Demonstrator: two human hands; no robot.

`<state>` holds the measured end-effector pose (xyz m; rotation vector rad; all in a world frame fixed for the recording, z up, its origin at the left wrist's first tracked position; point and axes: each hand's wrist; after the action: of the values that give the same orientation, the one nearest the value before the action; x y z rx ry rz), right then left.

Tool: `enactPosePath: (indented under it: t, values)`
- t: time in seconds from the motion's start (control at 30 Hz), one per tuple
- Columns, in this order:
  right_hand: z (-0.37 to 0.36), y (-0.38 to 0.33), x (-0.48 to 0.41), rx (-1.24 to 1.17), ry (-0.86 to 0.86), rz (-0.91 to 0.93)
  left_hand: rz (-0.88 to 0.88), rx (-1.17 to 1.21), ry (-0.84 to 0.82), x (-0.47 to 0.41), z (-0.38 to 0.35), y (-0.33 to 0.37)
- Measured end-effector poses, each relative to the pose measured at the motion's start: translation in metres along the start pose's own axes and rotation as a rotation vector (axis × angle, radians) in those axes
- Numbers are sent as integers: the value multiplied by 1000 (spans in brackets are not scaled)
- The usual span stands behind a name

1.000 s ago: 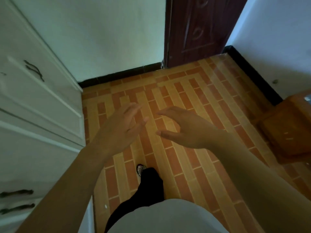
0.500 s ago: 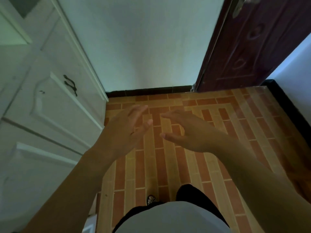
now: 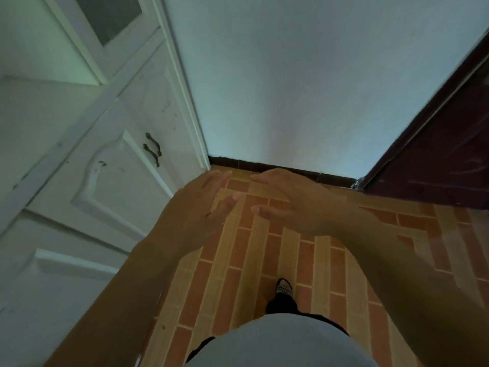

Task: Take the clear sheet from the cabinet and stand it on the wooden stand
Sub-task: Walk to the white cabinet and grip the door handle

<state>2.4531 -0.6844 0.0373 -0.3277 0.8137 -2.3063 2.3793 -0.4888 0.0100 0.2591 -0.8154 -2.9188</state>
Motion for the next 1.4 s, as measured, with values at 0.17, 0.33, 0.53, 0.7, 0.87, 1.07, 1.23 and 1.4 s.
enactPosePath:
  t: [0.17,0.33,0.53,0.7,0.87,1.07,1.23,1.4]
  values:
    - [28,30,-66,7,-31,106,76,-44,98,-57,-1,7]
    - [40,48,-120,-19,-84,135,194,-68,144,-89,2,0]
    - [36,45,-189,5,-146,193,305,-99,139,-128,14,-28]
    - [46,28,-254,30,-115,246,308,-96,179,-181,35,-56]
    - [57,12,-325,72,-85,285,285,-81,234,-244,68,-87]
    - [64,-12,-398,66,-65,383,290,-123,298,-292,110,-119]
    - [72,-36,-456,3,-89,475,317,-165,383,-324,134,-132]
    - [85,-53,-510,-25,-109,592,354,-267,457,-350,158,-137]
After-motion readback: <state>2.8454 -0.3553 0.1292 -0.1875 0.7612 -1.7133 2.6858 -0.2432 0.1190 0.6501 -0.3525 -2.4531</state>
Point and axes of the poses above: each hand's wrist, its own x-axis away from the middle knuckle, its own z-axis out of the back of the hand, y = z × x, and after that the axes turned 12 degrees about y, right-handed
